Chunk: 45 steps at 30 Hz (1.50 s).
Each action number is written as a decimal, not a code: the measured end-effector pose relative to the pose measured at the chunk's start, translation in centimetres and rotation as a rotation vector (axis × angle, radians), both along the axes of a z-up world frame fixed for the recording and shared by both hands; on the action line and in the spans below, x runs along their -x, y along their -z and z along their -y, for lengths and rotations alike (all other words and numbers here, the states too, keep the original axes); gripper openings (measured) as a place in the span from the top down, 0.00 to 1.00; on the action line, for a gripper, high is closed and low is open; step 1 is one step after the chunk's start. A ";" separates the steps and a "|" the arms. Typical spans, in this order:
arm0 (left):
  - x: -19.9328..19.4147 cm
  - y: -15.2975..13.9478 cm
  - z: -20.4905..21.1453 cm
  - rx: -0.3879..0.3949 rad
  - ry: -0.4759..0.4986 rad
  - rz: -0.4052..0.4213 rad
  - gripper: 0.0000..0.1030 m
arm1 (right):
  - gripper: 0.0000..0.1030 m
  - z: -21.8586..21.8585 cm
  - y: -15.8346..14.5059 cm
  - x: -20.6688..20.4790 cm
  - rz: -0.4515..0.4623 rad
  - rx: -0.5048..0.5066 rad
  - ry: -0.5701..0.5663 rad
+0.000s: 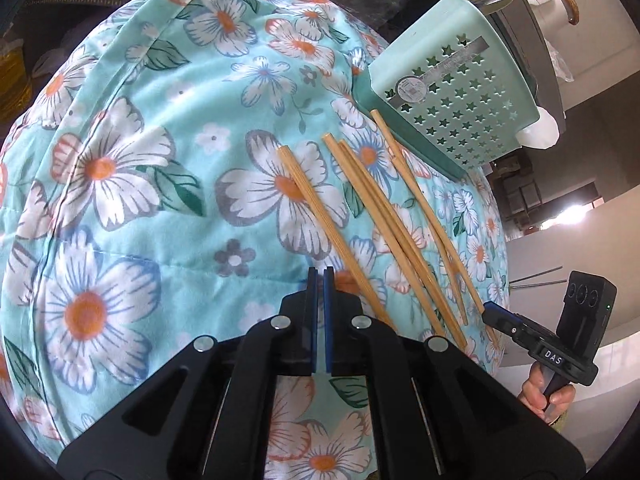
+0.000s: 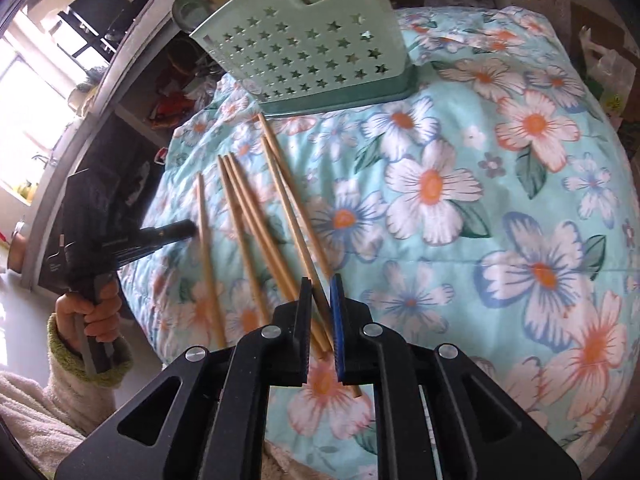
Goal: Organize utensils
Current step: 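Close the left tool on one wooden chopstick while the right tool grasps another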
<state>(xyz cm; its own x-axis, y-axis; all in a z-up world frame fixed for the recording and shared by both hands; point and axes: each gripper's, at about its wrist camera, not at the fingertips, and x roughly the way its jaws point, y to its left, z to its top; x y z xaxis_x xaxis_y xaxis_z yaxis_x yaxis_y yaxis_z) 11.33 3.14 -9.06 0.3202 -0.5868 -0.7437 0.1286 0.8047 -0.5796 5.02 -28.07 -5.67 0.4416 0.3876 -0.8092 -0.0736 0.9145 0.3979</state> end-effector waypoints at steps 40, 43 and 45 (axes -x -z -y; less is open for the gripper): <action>-1.2 0.6 2.8 0.016 -0.040 0.075 0.85 | 0.93 -9.6 -0.2 -5.1 0.319 0.445 -0.210; -1.2 0.5 3.0 0.007 -0.030 0.087 0.87 | 0.93 -7.9 -0.6 -4.9 0.303 0.409 -0.169; -1.1 0.4 3.1 -0.004 -0.020 0.096 0.88 | 0.93 -6.8 -0.5 -5.0 0.281 0.392 -0.137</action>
<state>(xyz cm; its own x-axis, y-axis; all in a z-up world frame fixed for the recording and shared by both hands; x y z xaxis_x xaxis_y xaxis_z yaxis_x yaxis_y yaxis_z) 12.38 0.07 -9.43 0.4015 -0.5768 -0.7114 0.1673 0.8099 -0.5623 9.98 -21.24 -5.13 0.6297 0.1481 -0.7626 -0.2587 0.9656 -0.0261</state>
